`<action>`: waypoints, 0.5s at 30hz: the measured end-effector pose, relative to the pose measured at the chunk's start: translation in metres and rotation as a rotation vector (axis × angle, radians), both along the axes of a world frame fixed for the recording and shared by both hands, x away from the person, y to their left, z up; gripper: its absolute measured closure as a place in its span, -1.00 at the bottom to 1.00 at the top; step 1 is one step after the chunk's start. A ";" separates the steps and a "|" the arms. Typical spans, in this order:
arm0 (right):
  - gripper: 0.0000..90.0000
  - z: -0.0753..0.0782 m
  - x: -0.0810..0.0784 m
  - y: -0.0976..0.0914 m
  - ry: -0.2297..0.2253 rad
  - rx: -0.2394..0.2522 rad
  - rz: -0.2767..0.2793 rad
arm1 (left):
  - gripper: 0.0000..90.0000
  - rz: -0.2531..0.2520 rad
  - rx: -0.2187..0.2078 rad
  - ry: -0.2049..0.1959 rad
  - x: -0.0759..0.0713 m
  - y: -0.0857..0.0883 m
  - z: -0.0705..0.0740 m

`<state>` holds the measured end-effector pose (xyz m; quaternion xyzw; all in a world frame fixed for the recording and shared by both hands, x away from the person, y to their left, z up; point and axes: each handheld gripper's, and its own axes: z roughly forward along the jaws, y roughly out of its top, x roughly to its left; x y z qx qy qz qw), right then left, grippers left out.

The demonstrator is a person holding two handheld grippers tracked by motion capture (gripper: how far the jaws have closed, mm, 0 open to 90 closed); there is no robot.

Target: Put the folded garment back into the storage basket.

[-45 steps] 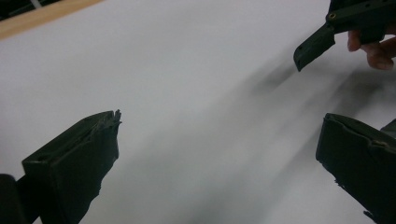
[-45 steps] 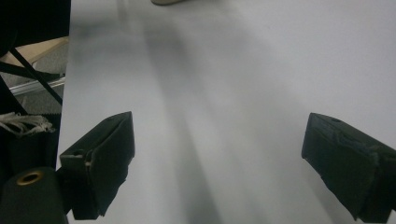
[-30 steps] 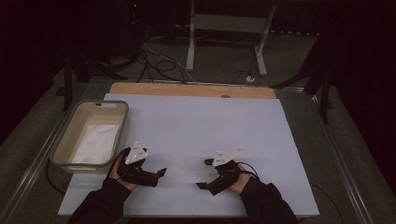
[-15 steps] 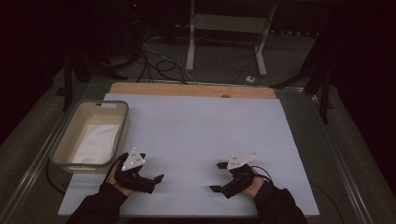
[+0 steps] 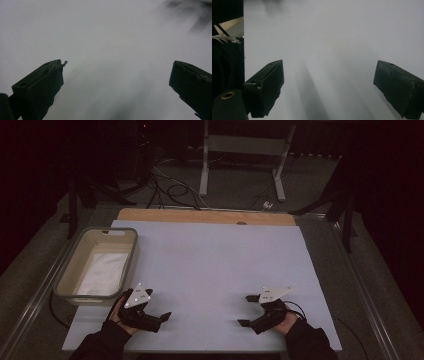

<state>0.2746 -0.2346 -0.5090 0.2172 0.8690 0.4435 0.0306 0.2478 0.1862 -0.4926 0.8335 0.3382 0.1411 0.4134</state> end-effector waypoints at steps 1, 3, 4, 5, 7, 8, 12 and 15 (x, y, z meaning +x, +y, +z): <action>-0.79 0.000 0.000 -0.002 0.002 0.003 0.002 | -1.00 0.000 0.001 0.001 0.000 0.001 0.000; -0.79 0.000 -0.001 -0.006 0.004 0.002 -0.004 | -1.00 0.004 0.000 0.004 -0.001 0.003 -0.001; -0.79 0.000 -0.002 -0.008 0.004 0.001 -0.008 | -1.00 0.005 0.000 0.005 -0.001 0.004 -0.001; -0.79 0.000 -0.002 -0.010 0.002 -0.002 -0.015 | -1.00 0.006 -0.001 0.006 -0.001 0.005 -0.002; -0.79 0.000 -0.003 -0.014 0.003 0.000 -0.020 | -1.00 0.007 -0.002 0.005 -0.002 0.007 -0.002; -0.79 0.000 -0.004 -0.015 0.004 0.000 -0.024 | -1.00 0.011 -0.006 0.005 -0.003 0.007 -0.003; -0.79 -0.002 -0.004 -0.023 -0.001 -0.016 -0.041 | -1.00 0.017 -0.021 0.005 -0.004 0.011 -0.004; -0.79 -0.002 -0.004 -0.025 -0.001 -0.019 -0.038 | -1.00 0.013 -0.017 0.002 -0.005 0.013 -0.004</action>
